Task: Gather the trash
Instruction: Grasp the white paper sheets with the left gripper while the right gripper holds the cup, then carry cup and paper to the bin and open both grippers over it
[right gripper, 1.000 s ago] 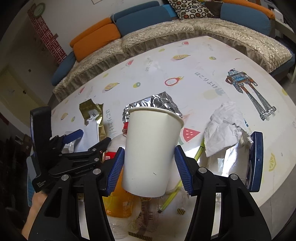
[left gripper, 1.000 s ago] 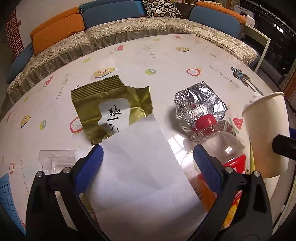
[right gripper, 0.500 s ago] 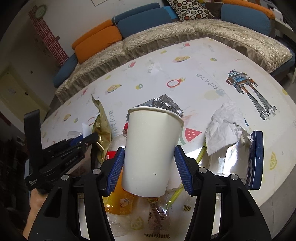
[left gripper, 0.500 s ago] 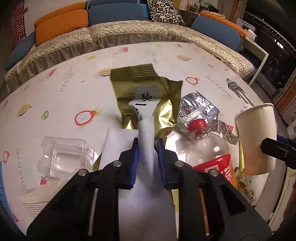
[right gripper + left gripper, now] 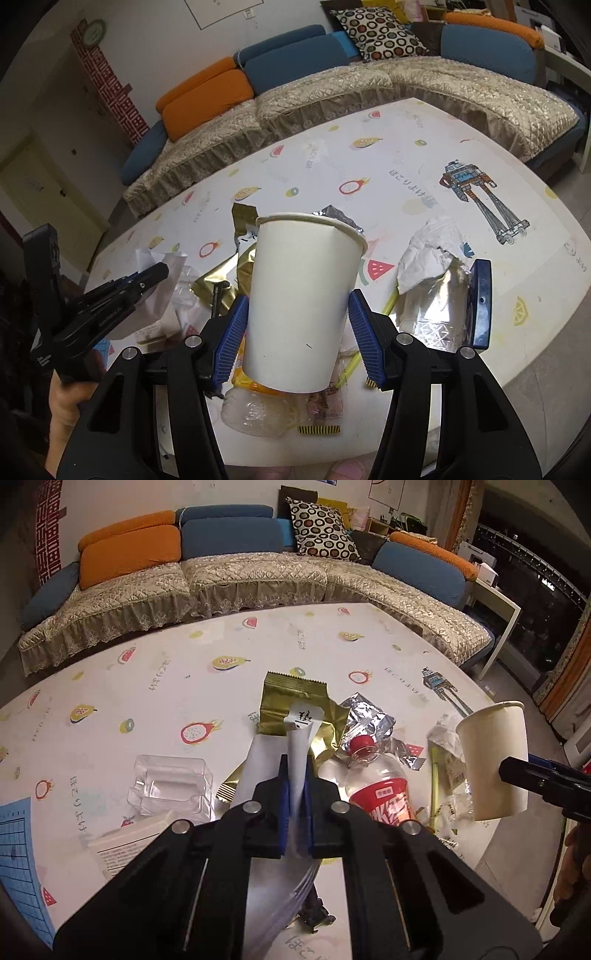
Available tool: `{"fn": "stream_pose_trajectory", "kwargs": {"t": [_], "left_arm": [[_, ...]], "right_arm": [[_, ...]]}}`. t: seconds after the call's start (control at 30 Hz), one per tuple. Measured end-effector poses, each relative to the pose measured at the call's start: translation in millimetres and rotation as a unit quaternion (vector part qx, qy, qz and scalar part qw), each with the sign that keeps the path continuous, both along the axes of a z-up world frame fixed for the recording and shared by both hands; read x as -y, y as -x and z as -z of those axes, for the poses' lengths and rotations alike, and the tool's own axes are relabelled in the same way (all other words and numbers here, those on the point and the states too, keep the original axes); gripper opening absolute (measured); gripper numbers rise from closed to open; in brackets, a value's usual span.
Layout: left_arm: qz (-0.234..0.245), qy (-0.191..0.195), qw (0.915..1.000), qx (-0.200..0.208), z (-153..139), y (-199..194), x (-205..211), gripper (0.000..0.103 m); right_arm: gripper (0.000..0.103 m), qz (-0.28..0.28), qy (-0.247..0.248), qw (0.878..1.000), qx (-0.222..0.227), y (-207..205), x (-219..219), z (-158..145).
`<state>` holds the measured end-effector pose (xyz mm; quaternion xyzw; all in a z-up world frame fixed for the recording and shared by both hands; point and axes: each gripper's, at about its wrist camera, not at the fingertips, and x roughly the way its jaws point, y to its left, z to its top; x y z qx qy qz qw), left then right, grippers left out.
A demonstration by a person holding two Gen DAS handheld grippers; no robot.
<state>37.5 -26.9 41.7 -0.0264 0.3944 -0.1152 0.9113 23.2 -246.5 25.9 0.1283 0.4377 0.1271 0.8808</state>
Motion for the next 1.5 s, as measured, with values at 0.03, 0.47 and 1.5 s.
{"fn": "stream_pose_trajectory", "kwargs": {"t": [0.03,0.47,1.5], "left_arm": [[0.001,-0.001,1.0,0.008,-7,4,2,0.005],[0.111,-0.003,0.9928,0.045,-58,71,116,0.005],[0.313,-0.028,0.9079,-0.277,242,247,350,0.013]], "right_arm": [[0.057,0.004,-0.001,1.0,0.004,4,3,-4],[0.057,0.068,0.001,0.997,0.021,91,93,-31],[0.058,0.215,-0.085,0.937,-0.261,302,237,253]]}}
